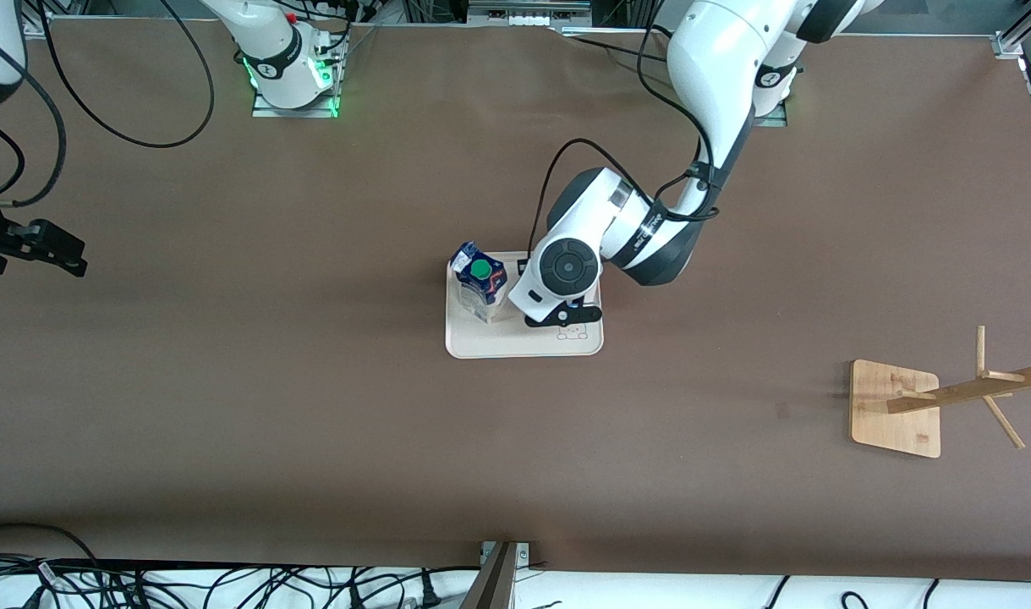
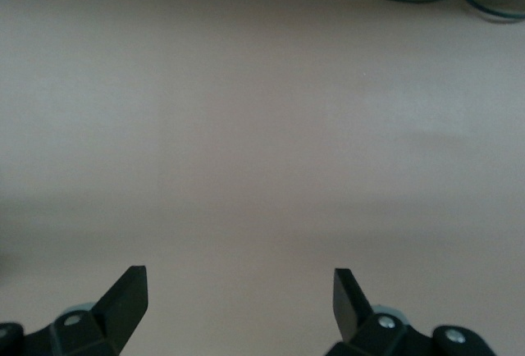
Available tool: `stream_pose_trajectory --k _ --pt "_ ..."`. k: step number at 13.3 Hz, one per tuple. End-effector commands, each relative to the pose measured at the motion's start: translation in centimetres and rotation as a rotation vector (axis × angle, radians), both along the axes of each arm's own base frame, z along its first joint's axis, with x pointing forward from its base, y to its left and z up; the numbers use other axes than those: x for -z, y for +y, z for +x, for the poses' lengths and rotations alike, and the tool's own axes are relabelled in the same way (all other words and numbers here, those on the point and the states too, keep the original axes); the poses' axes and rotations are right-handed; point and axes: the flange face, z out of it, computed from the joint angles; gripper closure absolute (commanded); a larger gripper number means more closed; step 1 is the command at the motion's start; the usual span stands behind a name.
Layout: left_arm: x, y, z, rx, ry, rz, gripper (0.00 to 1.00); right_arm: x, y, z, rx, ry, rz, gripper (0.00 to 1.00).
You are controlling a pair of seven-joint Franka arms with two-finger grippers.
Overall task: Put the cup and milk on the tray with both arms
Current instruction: 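Lower the mug onto the tray beside the carton with the left gripper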
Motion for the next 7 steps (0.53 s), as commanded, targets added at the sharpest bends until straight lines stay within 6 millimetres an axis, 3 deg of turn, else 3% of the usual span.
stream_pose_trajectory --k 1,7 --pt "0.5 -0.2 0.6 -0.077 0.061 -0.065 1.0 -1.5 0.6 -1.1 -0.023 0.012 -0.012 0.0" --pt "3.4 1.2 0.7 -0.137 0.11 -0.021 1.0 -2.0 2.0 -1.5 -0.037 0.022 -0.016 0.0"
